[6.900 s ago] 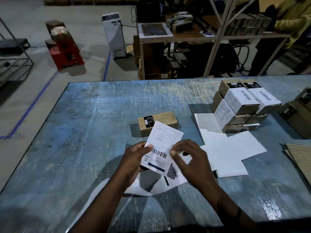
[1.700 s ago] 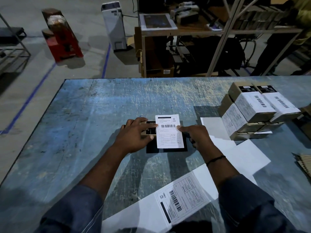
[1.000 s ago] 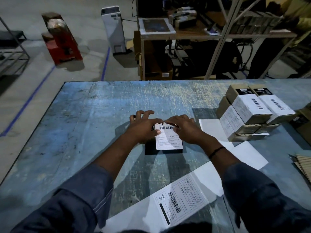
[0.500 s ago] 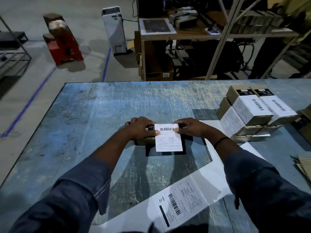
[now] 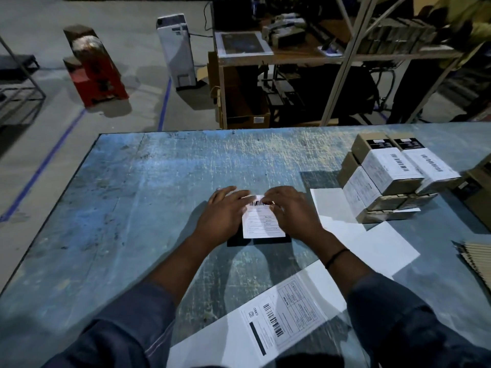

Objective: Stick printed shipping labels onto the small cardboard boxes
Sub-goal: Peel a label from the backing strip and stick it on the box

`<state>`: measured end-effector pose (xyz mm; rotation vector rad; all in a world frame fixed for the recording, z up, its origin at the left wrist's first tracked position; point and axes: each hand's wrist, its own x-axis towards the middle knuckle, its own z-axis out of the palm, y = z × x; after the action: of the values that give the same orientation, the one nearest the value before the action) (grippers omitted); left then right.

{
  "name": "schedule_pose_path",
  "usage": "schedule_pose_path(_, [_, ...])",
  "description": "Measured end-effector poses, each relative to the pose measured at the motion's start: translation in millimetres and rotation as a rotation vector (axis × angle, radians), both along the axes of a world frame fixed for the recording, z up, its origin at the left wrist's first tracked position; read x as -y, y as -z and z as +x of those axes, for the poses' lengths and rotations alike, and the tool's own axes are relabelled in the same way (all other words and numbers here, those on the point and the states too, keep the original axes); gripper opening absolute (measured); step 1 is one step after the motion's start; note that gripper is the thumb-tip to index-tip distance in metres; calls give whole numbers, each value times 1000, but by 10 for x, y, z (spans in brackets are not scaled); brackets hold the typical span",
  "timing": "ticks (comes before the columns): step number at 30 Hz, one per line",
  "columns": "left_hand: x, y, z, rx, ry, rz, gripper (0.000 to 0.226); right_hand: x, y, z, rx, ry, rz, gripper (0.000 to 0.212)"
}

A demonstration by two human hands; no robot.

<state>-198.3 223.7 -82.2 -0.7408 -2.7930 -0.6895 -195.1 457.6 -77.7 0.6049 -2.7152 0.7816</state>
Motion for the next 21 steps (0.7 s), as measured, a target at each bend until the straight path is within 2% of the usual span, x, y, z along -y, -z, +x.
schedule_pose_path(4, [18,-115,-155,237,44,-82,59,184,-122,-58,227,-60,82,49])
schedule_pose_path(7, [108,-146,-287,286,49,-196,61,169,-157,-146,310,-74,191,50])
schedule_pose_path(10, [145,-116,-269,197,22,-322,60,59,-111,-186,347,-23,302,61])
schedule_pose_path(13, [127,-30,-111,19,-86,-388,65,30,-41,-104,307,80,282,72])
schedule_pose_path(18, [137,128,15,-236,-154,-192,43,140,72,94,159,257,193,76])
schedule_pose_path(21, [144,163,23,-185,-78,3,42,126,197,205,120,227,-2,67])
